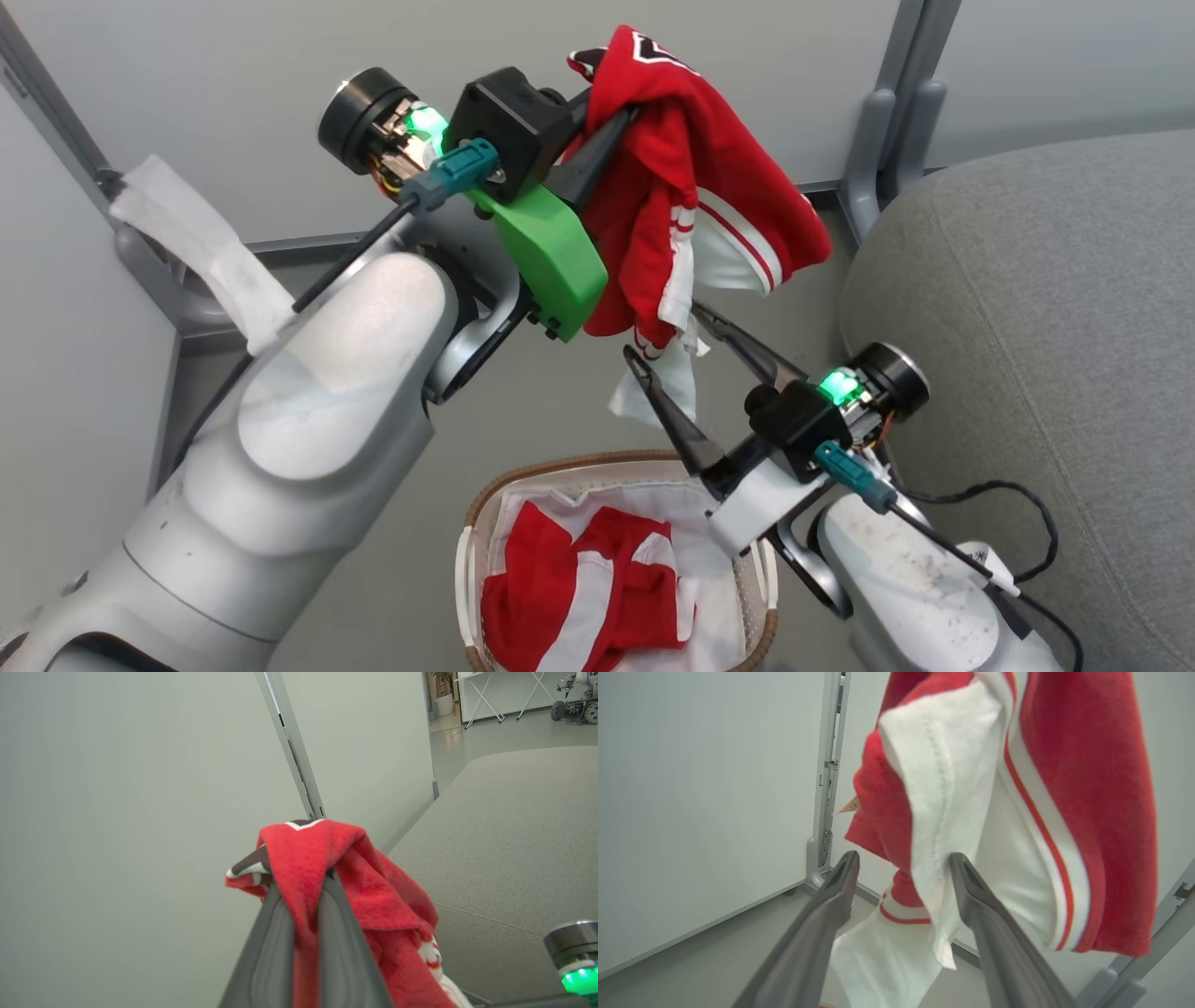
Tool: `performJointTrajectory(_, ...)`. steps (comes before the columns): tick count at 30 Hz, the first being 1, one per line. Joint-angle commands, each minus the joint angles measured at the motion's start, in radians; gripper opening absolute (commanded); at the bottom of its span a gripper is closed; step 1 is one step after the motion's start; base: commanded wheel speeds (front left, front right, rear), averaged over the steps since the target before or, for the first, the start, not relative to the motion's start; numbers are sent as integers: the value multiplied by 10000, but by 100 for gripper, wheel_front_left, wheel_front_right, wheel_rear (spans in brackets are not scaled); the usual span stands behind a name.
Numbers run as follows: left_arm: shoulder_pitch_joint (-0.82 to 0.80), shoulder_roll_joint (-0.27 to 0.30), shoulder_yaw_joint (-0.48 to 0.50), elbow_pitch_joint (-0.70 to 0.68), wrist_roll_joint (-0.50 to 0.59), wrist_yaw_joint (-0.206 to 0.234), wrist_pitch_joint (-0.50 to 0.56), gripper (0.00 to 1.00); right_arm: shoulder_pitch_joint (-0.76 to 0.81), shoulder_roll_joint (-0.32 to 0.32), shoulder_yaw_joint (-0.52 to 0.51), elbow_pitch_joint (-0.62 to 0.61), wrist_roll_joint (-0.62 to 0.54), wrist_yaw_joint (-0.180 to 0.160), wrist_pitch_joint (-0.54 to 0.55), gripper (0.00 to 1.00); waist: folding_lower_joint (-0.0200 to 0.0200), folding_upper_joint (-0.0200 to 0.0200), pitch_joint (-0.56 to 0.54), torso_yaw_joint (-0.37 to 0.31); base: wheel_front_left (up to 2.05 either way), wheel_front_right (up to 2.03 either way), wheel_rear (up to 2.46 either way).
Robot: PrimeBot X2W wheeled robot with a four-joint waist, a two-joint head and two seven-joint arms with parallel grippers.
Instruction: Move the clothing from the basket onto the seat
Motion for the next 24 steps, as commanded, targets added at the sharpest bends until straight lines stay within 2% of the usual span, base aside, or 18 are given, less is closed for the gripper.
performJointTrajectory(1, 156, -37, -23, -137, -33, 56, 36, 0, -222, -48, -158, 30, -114, -7, -14, 100, 0, 0, -74, 103, 0, 0, 0)
performJointTrajectory(11, 582, -80, -240, -715, -282, 179, 254, 0, -614, -45, -504, -117, 143, -7, -12, 100, 0, 0, -123, 255, 0, 0, 0)
performJointTrajectory(12, 632, -56, -238, -736, -311, 191, 247, 0, -645, -45, -523, -101, 228, -7, -12, 81, 0, 0, -118, 256, 0, 0, 0)
performJointTrajectory(13, 692, -27, -227, -746, -337, 236, 244, 0, -682, -43, -531, -64, 309, -7, -12, 38, 0, 0, -108, 255, 0, 0, 0)
performJointTrajectory(14, 740, 10, -215, -745, -364, 272, 233, 0, -714, -42, -539, -39, 346, -7, -11, 22, 0, 0, -97, 253, 0, 0, 0)
performJointTrajectory(15, 803, 62, -197, -741, -393, 284, 218, 0, -735, -43, -547, 5, 386, -7, -11, 0, 0, 0, -82, 248, 0, 0, 0)
performJointTrajectory(24, 1484, 429, 32, -577, -591, 585, -39, 0, -928, -43, -784, 156, 484, -7, -11, 0, 0, 0, 145, 162, 0, 0, 0)
